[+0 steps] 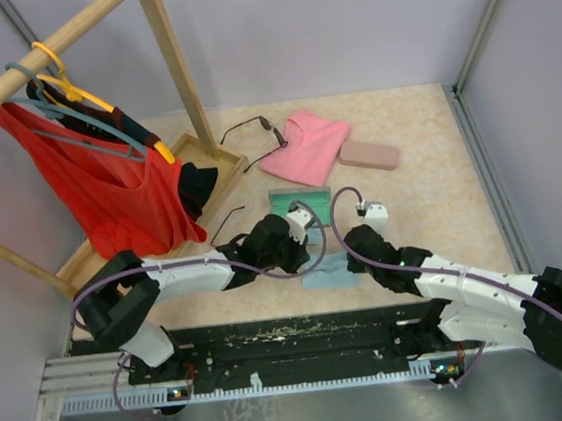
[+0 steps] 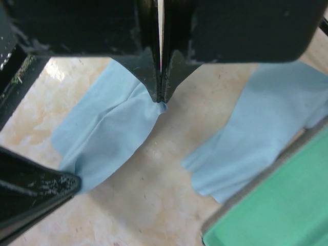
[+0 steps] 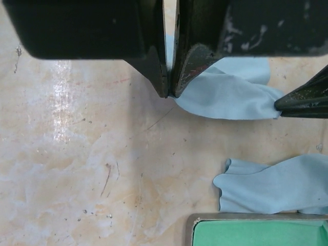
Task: Organize the sunglasses
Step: Fold the glasses cleaning cloth at the center of the board.
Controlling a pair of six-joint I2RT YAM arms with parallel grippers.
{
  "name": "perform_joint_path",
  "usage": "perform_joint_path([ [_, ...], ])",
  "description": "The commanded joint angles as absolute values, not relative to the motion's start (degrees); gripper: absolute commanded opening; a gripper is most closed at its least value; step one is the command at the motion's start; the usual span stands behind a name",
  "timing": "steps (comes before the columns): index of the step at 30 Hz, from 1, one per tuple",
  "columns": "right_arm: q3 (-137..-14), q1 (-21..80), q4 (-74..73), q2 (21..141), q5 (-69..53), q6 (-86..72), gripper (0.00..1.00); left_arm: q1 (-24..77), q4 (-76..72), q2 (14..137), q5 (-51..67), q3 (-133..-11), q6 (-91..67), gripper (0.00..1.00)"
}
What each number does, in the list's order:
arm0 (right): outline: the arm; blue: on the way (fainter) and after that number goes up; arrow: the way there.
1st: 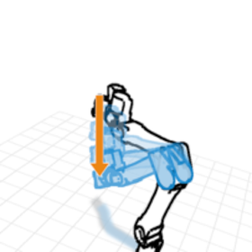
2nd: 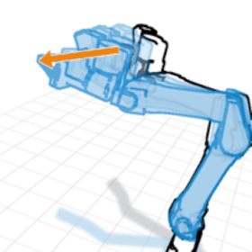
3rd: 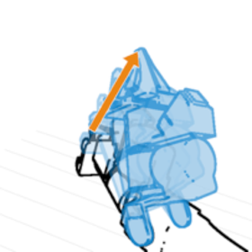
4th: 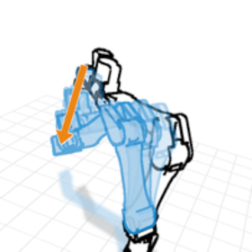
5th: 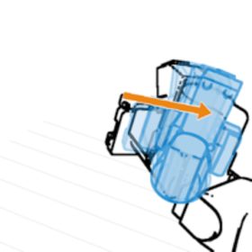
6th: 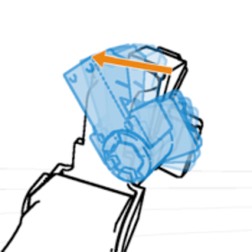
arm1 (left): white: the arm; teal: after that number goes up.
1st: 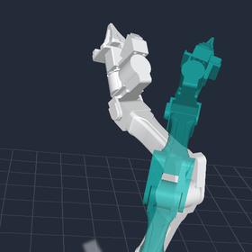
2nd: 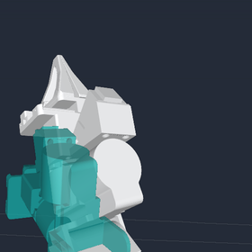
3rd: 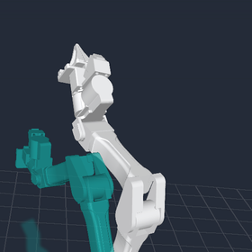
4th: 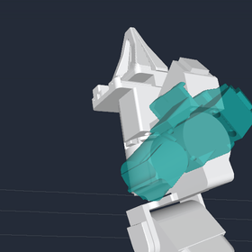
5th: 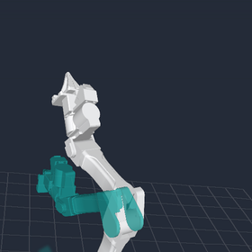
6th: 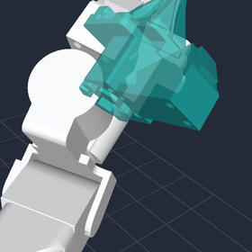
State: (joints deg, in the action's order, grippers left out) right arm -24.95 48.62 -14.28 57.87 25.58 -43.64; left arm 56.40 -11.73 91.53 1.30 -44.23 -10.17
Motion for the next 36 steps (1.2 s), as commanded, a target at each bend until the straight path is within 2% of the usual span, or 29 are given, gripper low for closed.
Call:
perform_joint_path([
  [1,-23.5,48.5,-14.6,54.4,23.2,-45.9,0.10,56.5,-15.6,88.9,7.1,-41.1,-9.2,0.01],
  [7,-23.3,48.5,-19.2,52.7,20.4,-47.4,0.22,57.4,-16.9,87.4,9.6,-38.9,-9.2,0.01],
  [20,-25.5,48.5,-26.7,45.2,21.9,-49.3,0.34,59.3,-19.2,85.7,11.5,-33.5,-9.8,0.01],
  [24,-26.8,47.6,-26.7,46.6,19.3,-46.8,0.41,59.5,-19.6,85.4,11.4,-32.3,-10.2,0.01],
  [29,-28.7,43.4,-24.2,52.7,11.2,-41.1,0.41,59.7,-20.2,85.3,11.0,-31.7,-10.7,0.01],
  [36,-31.2,42.5,-21.1,59.1,1.6,-35.6,0.39,59.9,-20.4,85.3,10.5,-31.4,-11.0,0.01],
])
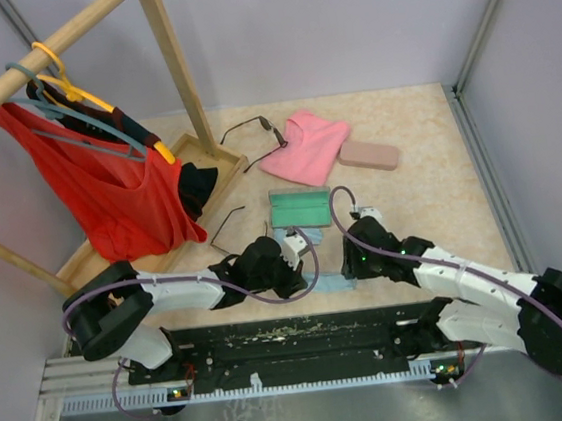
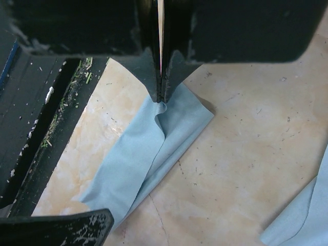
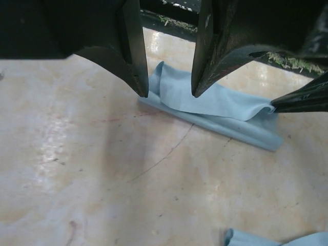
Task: Organize the sunglasses
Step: Fold the glasses cleaning cloth at the center of the board.
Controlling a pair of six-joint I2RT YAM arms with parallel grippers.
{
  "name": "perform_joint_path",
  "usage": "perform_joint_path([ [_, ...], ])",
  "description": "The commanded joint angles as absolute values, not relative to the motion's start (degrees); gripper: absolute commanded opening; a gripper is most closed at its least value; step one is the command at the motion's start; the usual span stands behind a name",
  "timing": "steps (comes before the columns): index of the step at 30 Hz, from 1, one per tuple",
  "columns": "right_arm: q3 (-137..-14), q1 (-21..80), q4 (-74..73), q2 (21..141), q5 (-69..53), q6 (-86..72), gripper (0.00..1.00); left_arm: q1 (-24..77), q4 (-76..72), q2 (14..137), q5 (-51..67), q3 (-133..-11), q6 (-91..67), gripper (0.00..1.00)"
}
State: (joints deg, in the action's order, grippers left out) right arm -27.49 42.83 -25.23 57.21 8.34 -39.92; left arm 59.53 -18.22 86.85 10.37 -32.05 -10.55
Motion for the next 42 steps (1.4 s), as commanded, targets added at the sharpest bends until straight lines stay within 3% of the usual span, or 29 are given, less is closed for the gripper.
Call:
perform_joint_path([
  [1,-31.1,42.5,-20.6,59.4,0.7,-35.2,0.39,59.9,-20.5,85.3,10.4,-31.4,-11.0,0.01],
  [8,-32.4,42.4,-19.9,63.5,-0.7,-32.7,0.34,59.9,-20.5,85.3,10.1,-31.2,-11.0,0.01],
  [22,-36.2,42.4,-23.9,69.2,7.3,-30.9,0.35,60.0,-20.6,85.7,10.0,-31.3,-10.9,0.01],
  [42,-36.4,42.4,-23.4,73.1,2.7,-30.3,0.31,60.0,-20.5,86.4,10.1,-31.7,-10.9,0.01],
])
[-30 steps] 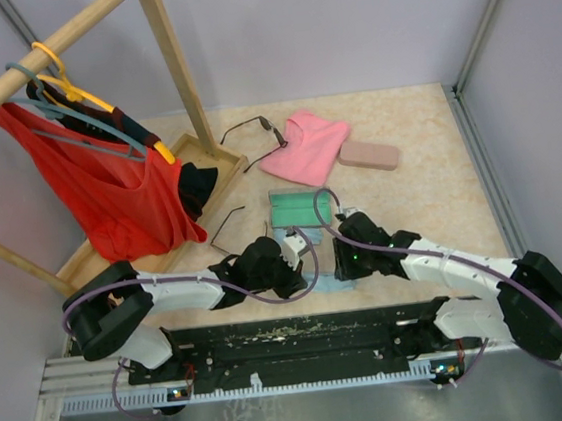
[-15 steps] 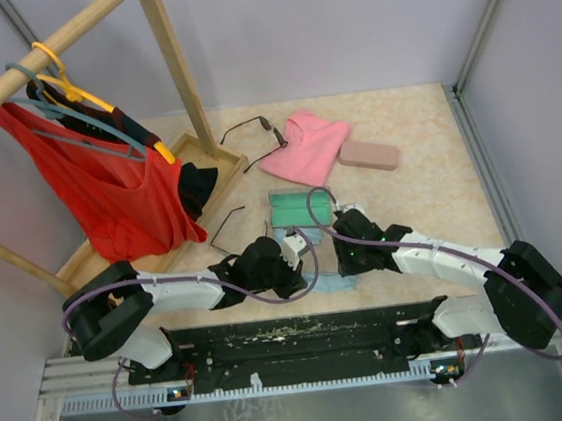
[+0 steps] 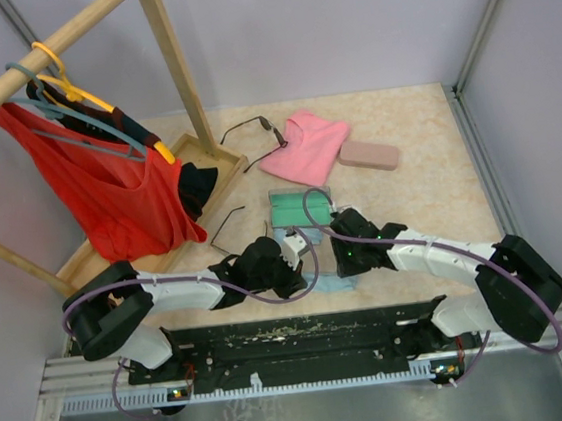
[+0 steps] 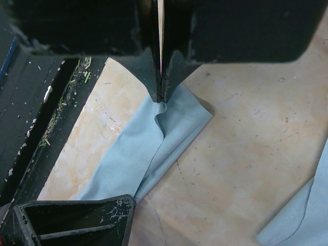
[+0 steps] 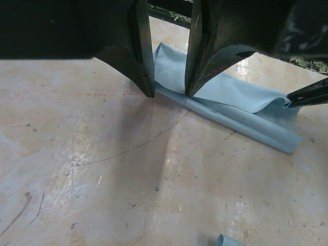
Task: Organize the sunglasses
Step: Fold the glasses cleaning cloth at the center of the board.
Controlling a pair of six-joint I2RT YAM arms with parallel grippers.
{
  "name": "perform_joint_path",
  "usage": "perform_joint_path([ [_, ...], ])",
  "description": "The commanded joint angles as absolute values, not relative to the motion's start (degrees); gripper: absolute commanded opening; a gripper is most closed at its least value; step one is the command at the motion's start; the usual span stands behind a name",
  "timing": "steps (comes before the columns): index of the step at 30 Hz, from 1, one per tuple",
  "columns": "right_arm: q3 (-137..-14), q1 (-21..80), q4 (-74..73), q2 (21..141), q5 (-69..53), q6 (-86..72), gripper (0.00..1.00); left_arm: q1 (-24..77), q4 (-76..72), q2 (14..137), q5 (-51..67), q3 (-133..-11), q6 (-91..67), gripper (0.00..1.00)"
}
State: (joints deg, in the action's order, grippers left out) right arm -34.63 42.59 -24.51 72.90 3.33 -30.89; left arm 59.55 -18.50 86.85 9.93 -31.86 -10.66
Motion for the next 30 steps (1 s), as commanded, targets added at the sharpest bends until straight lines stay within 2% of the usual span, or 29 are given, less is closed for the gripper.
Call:
perform_joint_path([
  [1,-36.3,42.4,-23.4,73.1,2.6,-30.4,0.29,60.0,-20.5,86.4,10.0,-31.7,-10.9,0.01],
  [14,-36.3,42.4,-23.8,70.1,2.5,-30.9,0.00,60.0,-20.4,86.2,9.7,-31.5,-11.2,0.01],
  [30,-32.4,42.3,-19.6,62.5,11.1,-35.1,0.00,57.1,-22.6,85.7,7.8,-35.2,-14.6,0.01],
])
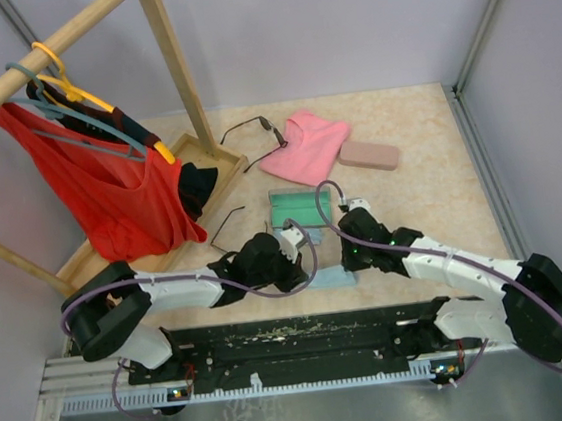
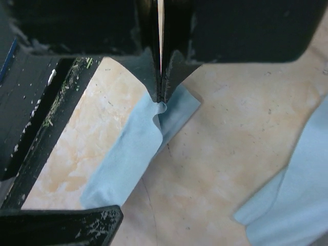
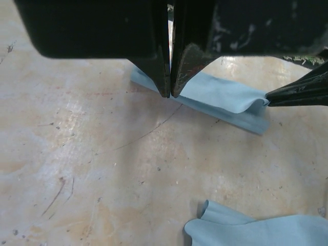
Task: Organize the sunglasses
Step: Fold the glasses cleaning cloth at the center of the board.
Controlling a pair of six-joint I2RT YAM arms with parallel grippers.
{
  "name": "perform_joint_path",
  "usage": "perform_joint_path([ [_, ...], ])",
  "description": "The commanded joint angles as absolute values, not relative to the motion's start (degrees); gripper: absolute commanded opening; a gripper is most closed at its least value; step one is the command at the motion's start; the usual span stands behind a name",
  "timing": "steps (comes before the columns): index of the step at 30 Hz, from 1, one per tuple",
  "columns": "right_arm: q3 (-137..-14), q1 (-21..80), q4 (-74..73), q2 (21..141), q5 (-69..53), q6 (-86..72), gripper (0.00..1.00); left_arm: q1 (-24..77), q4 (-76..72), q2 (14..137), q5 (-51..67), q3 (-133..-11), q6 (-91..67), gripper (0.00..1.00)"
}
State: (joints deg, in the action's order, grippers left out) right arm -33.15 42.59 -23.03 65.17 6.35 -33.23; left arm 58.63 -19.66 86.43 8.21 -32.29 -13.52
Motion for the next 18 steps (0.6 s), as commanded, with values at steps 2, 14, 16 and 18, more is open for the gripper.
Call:
perform_joint_path([
  [2,-32.1,42.0,-18.6,61.9,12.7,-35.3,0.00,56.4,-22.7,86.2,7.8,-36.5,-14.3,0.01],
  [14,-33.2,38.7,-11.3,63.6,18.6,-33.9,0.00,53.3,-23.0,91.9,8.7,-42.9,-11.4,0.01],
  [16,-33.6,38.2,-10.4,64.7,19.4,-33.1,0.00,53.1,-23.3,92.7,8.7,-43.3,-11.3,0.01],
  [18,-34.0,37.6,-9.2,65.6,20.2,-32.4,0.00,52.6,-23.6,93.5,8.7,-43.6,-11.1,0.01],
])
